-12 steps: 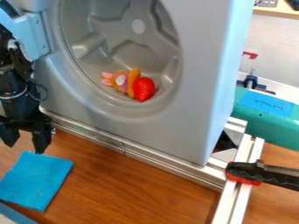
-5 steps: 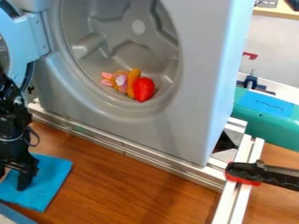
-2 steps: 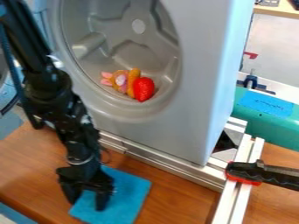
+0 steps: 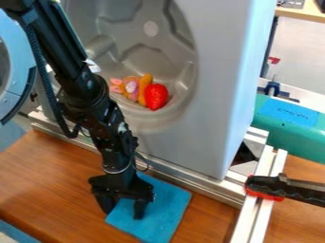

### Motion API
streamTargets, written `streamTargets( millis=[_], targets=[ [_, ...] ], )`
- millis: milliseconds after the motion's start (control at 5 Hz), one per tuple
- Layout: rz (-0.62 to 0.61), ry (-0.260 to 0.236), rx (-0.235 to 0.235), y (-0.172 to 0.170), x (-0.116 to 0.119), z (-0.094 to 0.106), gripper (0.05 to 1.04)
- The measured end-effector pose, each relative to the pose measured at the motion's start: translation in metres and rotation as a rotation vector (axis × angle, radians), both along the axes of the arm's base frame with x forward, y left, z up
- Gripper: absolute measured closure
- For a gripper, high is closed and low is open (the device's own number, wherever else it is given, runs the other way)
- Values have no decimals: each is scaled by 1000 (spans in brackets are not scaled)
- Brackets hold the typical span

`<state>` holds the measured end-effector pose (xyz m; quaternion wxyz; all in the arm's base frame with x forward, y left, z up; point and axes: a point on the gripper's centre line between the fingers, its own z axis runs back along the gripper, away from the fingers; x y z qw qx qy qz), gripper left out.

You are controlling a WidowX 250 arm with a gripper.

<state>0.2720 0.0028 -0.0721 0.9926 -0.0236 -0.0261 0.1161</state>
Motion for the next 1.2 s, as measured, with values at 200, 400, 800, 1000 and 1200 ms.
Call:
streamTargets(
  millis=[200, 400, 800, 1000, 1200],
  targets=[
    [17, -18, 1, 1, -1, 7, 83],
    [32, -77, -1, 6, -1, 32, 83],
    [13, -66, 7, 33, -38, 88, 83],
    [-88, 0, 14, 34, -57, 107, 83],
    [-133, 18, 13, 28, -85, 113, 83]
  ],
)
